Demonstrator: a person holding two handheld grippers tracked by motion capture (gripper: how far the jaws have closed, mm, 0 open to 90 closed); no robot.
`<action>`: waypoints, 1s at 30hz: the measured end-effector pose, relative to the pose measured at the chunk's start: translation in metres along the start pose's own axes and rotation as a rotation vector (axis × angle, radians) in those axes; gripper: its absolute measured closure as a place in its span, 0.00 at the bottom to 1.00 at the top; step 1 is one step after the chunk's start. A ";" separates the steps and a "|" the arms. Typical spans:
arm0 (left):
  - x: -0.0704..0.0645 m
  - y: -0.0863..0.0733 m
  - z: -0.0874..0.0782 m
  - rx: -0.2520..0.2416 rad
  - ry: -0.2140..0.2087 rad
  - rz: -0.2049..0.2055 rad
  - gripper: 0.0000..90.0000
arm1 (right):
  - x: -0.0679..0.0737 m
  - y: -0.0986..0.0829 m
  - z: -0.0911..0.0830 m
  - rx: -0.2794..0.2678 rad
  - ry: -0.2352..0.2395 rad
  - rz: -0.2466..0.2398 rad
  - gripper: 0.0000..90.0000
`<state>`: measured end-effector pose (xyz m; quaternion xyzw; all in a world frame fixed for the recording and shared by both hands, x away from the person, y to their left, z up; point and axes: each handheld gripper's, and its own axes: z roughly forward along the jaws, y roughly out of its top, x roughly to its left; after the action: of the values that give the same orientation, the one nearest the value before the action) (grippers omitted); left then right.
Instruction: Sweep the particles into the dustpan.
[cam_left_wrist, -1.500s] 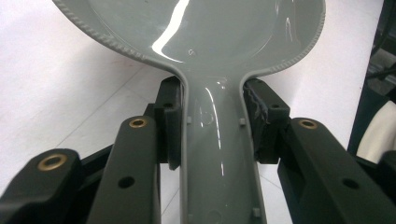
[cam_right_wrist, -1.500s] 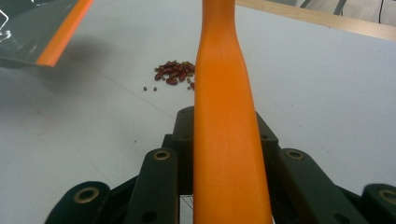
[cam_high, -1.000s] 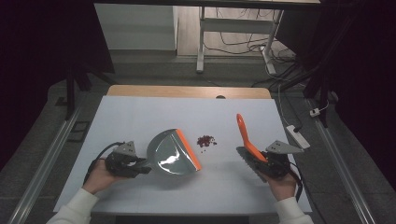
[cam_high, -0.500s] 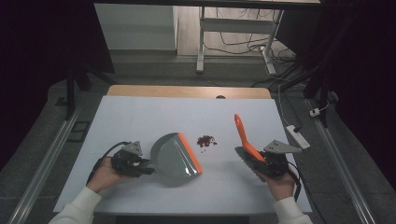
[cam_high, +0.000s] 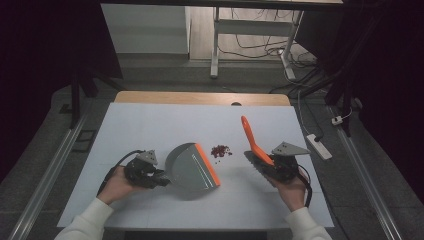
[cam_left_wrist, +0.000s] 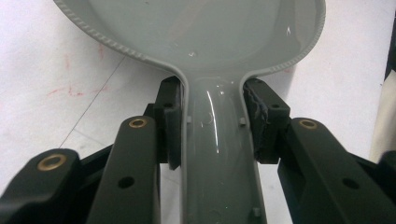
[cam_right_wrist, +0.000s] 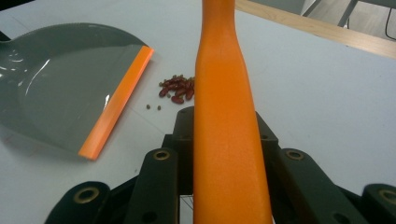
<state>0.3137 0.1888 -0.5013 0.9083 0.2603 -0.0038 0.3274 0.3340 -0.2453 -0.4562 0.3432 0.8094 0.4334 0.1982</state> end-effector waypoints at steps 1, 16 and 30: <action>0.000 0.001 0.000 -0.001 -0.002 0.000 0.68 | 0.000 0.002 0.004 0.002 -0.005 -0.006 0.78; 0.004 0.005 0.007 0.014 -0.025 -0.003 0.68 | -0.009 0.027 0.054 0.036 -0.031 -0.014 0.78; 0.004 0.005 0.008 0.015 -0.033 -0.014 0.68 | -0.021 0.039 0.100 0.086 -0.060 -0.029 0.79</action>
<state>0.3210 0.1826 -0.5053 0.9087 0.2611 -0.0231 0.3247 0.4251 -0.1886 -0.4777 0.3527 0.8258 0.3848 0.2136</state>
